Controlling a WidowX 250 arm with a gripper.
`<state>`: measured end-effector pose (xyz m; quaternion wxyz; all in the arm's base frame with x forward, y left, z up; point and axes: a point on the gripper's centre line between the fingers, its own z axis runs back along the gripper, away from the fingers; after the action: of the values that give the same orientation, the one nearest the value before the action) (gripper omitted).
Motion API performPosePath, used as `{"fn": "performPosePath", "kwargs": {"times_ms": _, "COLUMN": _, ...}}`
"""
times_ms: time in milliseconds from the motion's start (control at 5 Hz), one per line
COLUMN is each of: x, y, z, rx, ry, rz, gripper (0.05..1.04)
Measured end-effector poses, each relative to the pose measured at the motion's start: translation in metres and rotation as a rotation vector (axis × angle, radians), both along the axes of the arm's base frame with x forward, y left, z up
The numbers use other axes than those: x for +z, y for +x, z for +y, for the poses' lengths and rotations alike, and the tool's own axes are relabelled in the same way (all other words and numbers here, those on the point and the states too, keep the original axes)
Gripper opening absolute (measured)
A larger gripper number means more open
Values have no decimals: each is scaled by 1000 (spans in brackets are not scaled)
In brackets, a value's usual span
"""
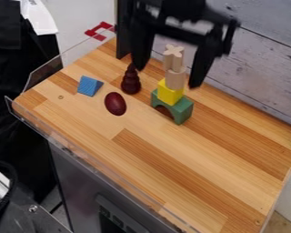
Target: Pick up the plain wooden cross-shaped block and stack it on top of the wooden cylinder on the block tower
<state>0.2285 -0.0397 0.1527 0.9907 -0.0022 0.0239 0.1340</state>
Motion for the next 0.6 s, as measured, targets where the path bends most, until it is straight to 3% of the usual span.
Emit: {"fn": "performPosePath", "kwargs": {"times_ms": 600, "x": -28, "y": 20, "z": 34, "rx": 175, "ry": -47, "rz": -87, "gripper": 1000}}
